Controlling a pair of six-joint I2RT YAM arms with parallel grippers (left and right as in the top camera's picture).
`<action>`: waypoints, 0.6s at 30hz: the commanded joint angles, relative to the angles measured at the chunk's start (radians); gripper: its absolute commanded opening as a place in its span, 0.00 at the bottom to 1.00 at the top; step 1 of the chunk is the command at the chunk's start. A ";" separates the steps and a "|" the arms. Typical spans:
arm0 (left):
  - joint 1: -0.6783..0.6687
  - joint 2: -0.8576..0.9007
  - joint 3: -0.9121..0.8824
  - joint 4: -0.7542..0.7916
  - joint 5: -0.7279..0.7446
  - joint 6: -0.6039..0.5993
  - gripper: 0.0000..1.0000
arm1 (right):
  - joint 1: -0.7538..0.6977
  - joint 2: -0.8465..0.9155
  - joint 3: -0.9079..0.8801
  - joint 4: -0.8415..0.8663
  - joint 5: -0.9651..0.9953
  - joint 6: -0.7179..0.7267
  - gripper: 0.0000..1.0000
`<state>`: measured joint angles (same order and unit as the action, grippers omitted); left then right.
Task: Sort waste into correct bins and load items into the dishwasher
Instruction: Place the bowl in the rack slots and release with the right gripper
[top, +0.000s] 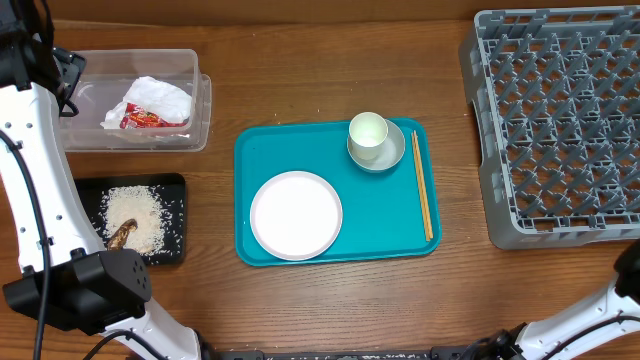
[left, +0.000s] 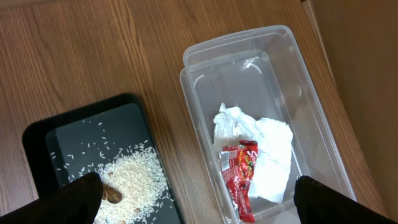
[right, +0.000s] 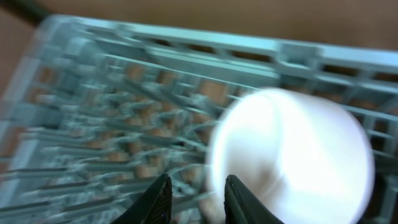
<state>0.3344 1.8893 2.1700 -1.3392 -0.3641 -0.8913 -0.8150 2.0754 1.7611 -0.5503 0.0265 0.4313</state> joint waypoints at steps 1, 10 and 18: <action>-0.003 0.004 0.004 0.002 -0.019 0.001 1.00 | -0.023 0.028 0.000 -0.014 0.105 -0.016 0.29; -0.003 0.004 0.004 0.002 -0.019 0.001 1.00 | -0.058 0.025 0.002 -0.132 0.204 0.047 0.29; -0.003 0.004 0.004 0.002 -0.019 0.001 1.00 | -0.056 -0.133 0.002 -0.163 0.270 0.138 0.27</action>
<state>0.3344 1.8893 2.1700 -1.3392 -0.3641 -0.8913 -0.8772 2.0773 1.7592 -0.7303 0.2729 0.5243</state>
